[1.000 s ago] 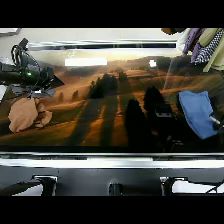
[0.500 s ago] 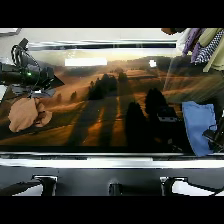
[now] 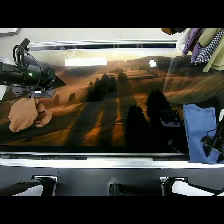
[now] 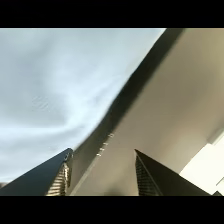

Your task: Fold the clothes and pants, and hang the long-sleeved shirts on hangers.

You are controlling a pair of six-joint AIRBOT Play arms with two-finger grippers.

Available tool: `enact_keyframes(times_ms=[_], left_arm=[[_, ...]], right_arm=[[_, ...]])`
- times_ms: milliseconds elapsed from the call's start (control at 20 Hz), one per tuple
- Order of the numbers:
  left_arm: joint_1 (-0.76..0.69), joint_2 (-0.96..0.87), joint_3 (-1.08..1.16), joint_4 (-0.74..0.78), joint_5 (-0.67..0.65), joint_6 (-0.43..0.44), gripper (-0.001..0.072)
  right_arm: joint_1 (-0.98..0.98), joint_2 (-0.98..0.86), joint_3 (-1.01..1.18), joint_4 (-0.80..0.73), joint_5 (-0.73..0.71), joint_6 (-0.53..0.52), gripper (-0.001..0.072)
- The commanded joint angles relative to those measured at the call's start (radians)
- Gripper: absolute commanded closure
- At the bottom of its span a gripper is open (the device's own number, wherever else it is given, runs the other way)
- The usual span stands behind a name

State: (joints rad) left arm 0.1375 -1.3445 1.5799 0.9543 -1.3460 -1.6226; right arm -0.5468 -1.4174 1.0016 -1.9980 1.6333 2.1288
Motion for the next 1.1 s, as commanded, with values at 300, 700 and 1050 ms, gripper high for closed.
enact_keyframes(times_ms=[300,700,1050], left_arm=[[-0.046,0.003,-0.115,0.152,0.003,0.001,0.0691],[-0.077,0.264,-0.498,0.255,0.132,0.079,0.069],[-0.077,0.294,-0.497,0.292,0.132,0.079,0.0689]], right_arm=[[0.06,0.368,0.042,0.554,-0.507,-0.292,0.0609],[0.681,0.376,0.042,0.677,-0.525,-0.495,0.0679],[0.782,0.376,0.042,0.695,-0.534,-0.491,0.0676]])
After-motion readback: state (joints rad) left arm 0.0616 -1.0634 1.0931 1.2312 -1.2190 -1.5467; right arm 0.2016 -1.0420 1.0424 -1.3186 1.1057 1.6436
